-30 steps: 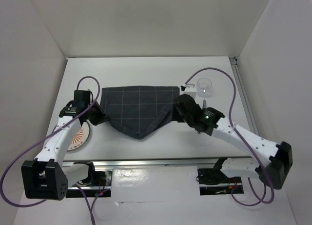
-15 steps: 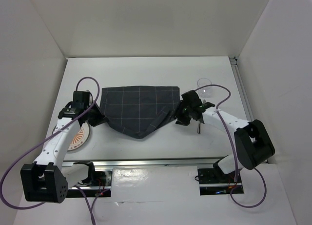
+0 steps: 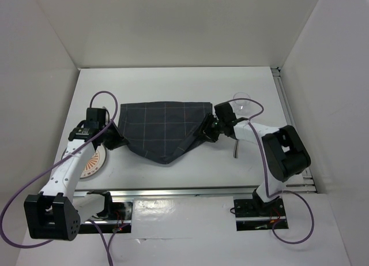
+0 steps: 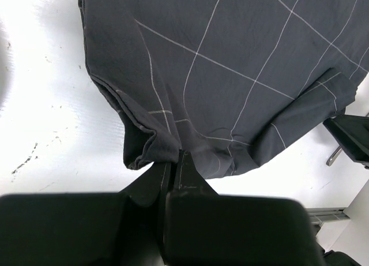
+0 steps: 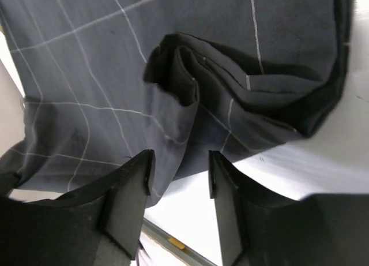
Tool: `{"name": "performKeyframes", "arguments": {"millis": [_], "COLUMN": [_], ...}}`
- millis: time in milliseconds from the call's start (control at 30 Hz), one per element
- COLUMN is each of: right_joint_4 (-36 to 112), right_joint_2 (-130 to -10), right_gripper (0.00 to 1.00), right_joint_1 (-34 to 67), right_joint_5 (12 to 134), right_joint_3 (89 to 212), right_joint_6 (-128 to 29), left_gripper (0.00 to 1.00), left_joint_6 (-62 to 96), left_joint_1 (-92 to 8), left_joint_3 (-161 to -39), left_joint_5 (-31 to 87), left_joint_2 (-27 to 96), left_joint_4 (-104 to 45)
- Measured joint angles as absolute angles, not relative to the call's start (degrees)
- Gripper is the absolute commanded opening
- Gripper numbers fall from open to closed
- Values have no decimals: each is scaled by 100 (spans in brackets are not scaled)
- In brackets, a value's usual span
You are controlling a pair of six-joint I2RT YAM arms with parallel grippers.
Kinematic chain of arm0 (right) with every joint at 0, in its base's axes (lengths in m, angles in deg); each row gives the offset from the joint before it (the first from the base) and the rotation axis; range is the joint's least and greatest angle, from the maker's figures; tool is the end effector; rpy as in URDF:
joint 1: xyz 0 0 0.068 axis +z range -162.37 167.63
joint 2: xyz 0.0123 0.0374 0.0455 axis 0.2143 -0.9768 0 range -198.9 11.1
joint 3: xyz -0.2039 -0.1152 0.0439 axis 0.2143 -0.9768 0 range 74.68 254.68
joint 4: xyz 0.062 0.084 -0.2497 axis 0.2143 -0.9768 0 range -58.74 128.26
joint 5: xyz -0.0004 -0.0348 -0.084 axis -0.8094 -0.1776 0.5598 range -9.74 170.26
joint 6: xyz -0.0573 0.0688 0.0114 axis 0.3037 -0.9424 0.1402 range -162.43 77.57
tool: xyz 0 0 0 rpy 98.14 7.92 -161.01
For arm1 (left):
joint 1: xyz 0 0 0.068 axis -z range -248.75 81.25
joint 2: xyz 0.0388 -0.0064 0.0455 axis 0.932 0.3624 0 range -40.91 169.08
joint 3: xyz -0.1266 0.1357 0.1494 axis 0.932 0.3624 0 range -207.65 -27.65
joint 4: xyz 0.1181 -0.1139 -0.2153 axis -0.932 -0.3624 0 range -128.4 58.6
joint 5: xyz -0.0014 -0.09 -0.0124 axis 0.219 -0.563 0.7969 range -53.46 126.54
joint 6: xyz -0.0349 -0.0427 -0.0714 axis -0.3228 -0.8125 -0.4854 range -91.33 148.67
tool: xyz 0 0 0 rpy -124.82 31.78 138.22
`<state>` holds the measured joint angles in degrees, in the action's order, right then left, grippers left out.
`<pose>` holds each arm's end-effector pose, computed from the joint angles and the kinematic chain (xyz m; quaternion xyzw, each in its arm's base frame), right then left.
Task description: Set the dinner table for one person
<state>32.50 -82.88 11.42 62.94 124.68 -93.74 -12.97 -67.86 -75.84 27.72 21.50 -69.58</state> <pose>0.3183 0.1665 0.0921 0.1704 0.9139 0.3194 0.1836 0.2697 -0.0167 0.1895 -0.3054 0.8934 -0.1843 0.2730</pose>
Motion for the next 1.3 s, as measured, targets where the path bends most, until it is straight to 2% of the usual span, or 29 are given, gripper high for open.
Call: {"name": "performKeyframes", "arguments": {"millis": [233,433,600,867,1000,1200,1300], "right_joint_4": [3519,3712,3760,3294,3052,2809,2807], "right_joint_2": [-8613,-8683,-8946,-9064,-9527,-10716,-10862], "right_gripper": [48,39,0,0,0,0,0], "right_joint_1": [1120,1120,1120,958,462,-338,-570], "right_joint_5": [6003,5931,5855,5918,5896,5791,5675], "right_joint_3": [12534,12617,12960,14005,15622,18971,19779], "right_joint_6": [-9335,-9267,-9191,-8876,-8616,-8428,-8428], "left_gripper": [0,0,0,0,0,0,0], "left_joint_6": [-1289,-1238,-1203,-1173,-981,-699,-705], "left_joint_1": [-6786,-6786,-6789,-6817,-6843,-6935,-7016], "left_joint_3": [-7586,-7599,-7665,-8150,-9638,-13066,-14206], "left_joint_5": [2778,2855,2903,3074,3218,3039,2774], "left_joint_2": [2150,2130,2110,2290,3404,5647,6195], "left_joint_4": [-6964,-7026,-7045,-7172,-7270,-7076,-6960]}}
